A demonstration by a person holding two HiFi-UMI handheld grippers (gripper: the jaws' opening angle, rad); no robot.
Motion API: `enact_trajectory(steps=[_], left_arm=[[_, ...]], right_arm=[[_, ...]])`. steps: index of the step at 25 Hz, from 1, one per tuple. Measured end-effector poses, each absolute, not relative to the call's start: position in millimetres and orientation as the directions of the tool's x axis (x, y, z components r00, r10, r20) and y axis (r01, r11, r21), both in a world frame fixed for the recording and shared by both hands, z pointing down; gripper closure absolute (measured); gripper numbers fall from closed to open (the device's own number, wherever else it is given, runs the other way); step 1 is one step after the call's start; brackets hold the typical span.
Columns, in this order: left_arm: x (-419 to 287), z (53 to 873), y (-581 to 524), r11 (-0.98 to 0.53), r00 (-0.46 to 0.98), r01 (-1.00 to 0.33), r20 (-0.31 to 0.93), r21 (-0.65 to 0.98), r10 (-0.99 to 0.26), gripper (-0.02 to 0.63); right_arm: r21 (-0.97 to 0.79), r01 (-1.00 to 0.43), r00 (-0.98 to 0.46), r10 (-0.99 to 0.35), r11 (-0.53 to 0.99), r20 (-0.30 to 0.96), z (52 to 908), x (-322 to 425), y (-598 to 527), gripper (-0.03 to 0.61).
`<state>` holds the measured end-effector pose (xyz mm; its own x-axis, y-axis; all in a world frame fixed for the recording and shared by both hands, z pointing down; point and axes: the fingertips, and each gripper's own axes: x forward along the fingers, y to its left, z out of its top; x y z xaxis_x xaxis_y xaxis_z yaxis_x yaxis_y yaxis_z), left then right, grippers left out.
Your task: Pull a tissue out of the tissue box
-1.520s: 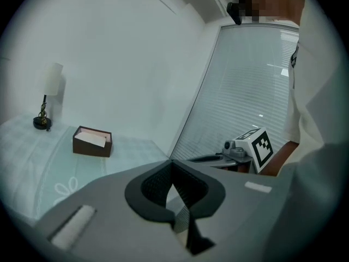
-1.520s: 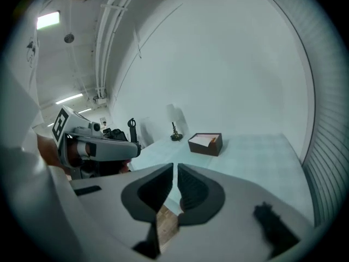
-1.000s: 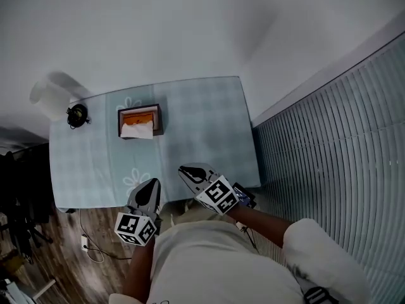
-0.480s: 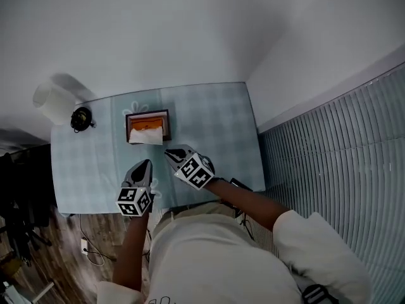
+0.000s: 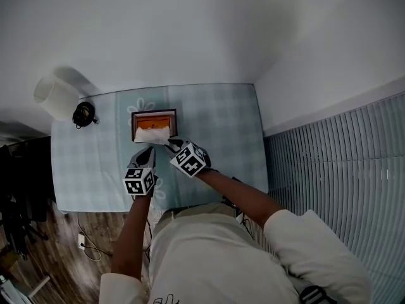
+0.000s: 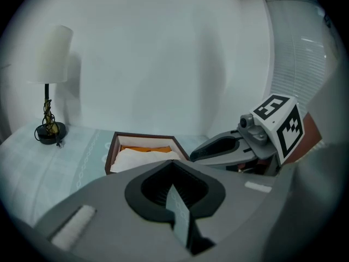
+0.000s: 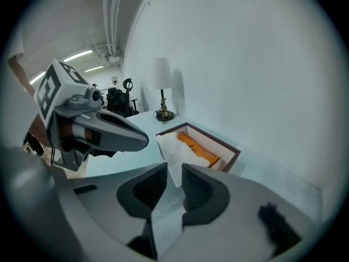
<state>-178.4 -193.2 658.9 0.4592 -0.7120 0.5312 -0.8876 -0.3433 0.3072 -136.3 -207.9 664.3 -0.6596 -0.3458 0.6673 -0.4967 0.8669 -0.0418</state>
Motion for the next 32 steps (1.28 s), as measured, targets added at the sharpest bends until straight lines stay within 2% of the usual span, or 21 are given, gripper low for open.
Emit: enact_trajectory(steps=[7,10,20,22,26,28,32], left_arm=[[-181.0,664.7,-202.8,-0.331,0.451,-0.892,0.541,0.308,-0.710,0.606],[-180.7,667.1,-204.9,-0.316,0.454,-0.889,0.542,0.332,-0.707,0.606],[-183.5,677.6,-197.5,-0.293,0.461,-0.883,0.557,0.367,-0.690,0.606],[-184.6,679.9,-196.5,-0.280,0.461,-0.881,0.555,0.382,-0.693,0.606],[-188.3,680.5,-192.3,-0.256,0.453,-0.881,0.550,0.398,-0.702,0.606],[-190.3,679.9,-191.5,-0.255,0.453,-0.880,0.547,0.400,-0.704,0.606],[-194.6,680.7,-191.8,-0.244,0.447,-0.881,0.548,0.405,-0.707,0.606]], right_arm=[[-0.049,-0.516,-0.629,-0.339,0.855,0.700,679.4,-140.9,-222.4,0.414],[0.024,-0.502,-0.572,-0.352,0.865,0.741,693.4,-138.0,-227.4,0.390],[0.170,-0.369,-0.473,-0.342,0.914,0.812,713.1,-152.0,-231.8,0.383],[0.227,-0.346,-0.444,-0.371,0.911,0.816,714.0,-151.7,-233.4,0.494],[0.247,-0.356,-0.459,-0.399,0.901,0.794,708.6,-150.2,-231.5,0.518],[0.217,-0.393,-0.478,-0.400,0.894,0.782,702.5,-149.2,-231.7,0.563],[0.198,-0.420,-0.486,-0.404,0.886,0.775,697.3,-148.9,-231.3,0.563]])
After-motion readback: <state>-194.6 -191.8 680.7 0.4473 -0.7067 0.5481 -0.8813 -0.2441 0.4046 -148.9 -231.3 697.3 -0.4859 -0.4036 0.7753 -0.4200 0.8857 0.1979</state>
